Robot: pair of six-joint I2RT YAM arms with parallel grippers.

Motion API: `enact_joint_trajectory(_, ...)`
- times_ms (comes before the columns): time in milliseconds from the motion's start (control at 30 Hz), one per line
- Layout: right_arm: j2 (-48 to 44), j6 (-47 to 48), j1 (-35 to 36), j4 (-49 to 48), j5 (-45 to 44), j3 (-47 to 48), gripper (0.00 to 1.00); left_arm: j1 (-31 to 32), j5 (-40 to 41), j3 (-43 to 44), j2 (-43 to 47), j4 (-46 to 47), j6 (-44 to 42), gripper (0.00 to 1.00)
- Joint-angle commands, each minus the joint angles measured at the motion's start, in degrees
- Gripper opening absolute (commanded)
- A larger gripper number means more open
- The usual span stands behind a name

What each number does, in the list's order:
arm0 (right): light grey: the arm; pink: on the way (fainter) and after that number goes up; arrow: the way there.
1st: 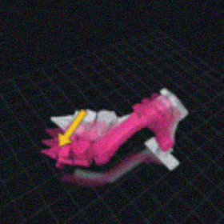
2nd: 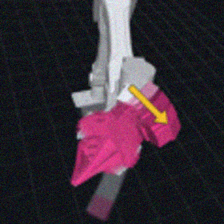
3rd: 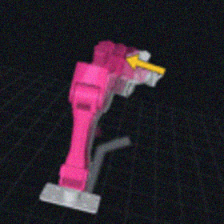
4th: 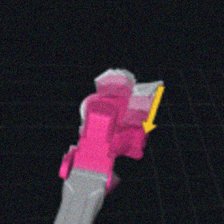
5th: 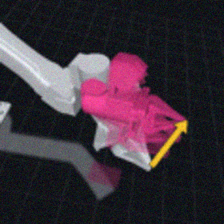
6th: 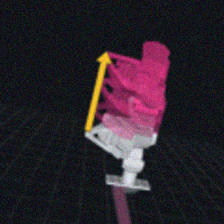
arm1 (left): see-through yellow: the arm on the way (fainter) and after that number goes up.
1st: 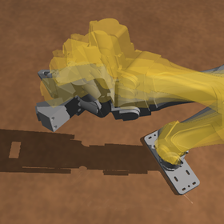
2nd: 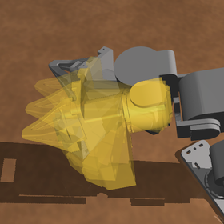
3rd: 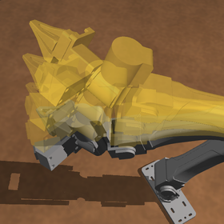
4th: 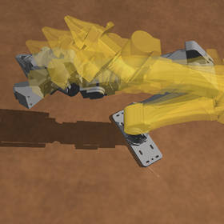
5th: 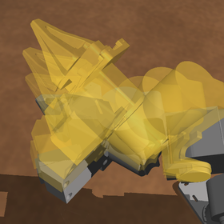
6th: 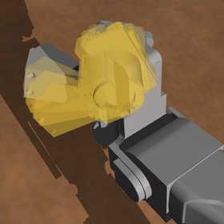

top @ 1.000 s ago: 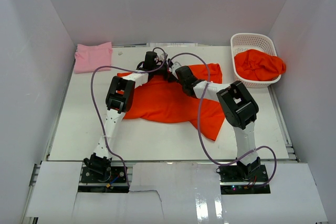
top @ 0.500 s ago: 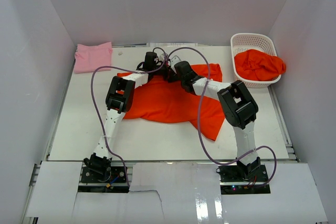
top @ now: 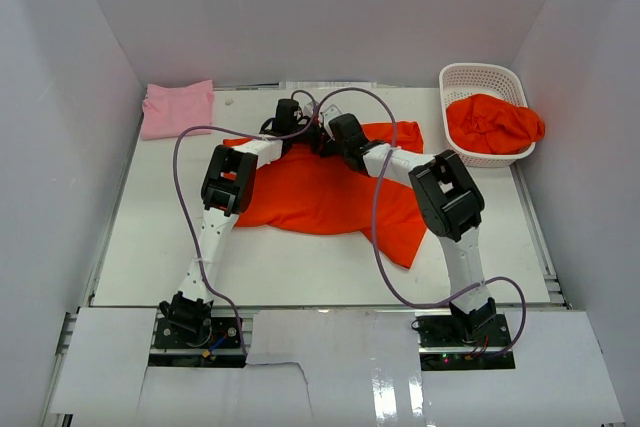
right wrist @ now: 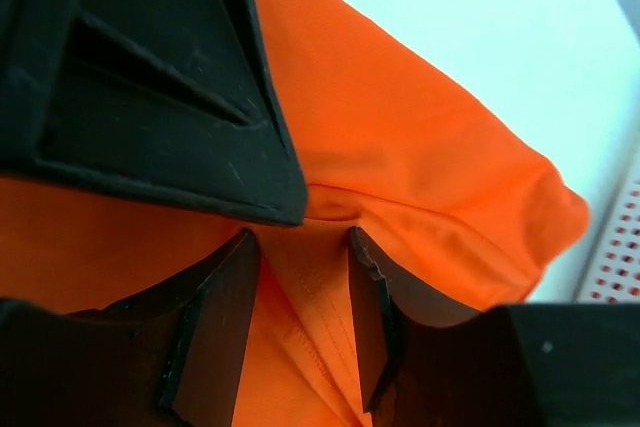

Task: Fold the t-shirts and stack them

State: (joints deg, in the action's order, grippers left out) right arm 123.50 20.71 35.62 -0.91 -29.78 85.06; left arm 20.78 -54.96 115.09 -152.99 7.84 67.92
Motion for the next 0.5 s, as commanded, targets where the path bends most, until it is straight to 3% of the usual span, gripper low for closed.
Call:
enact_joint_trajectory(0,-0.5,-6.9,-1.8,3.9,7.6,4.7,0.47,0.2,-0.3,-1.2,0.9,-4.1,0.2,0.53)
enact_joint_trajectory(233,-3.1,-16.0,-7.0,14.9,22.8,7.0,0.53,0.2,-0.4,-0.9,1.0,-4.2,0.3,0.53)
enact_joint_trajectory(367,-1.3,-18.1,-9.2,28.4,23.3,12.3,0.55,0.2,-0.3,-1.4,1.5,-4.1,0.3,0.53)
enact_joint_trajectory(467,-4.2,-18.7,-9.6,33.7,21.1,9.4,0.56,0.4,-0.4,-1.5,1.6,-4.1,0.3,0.53)
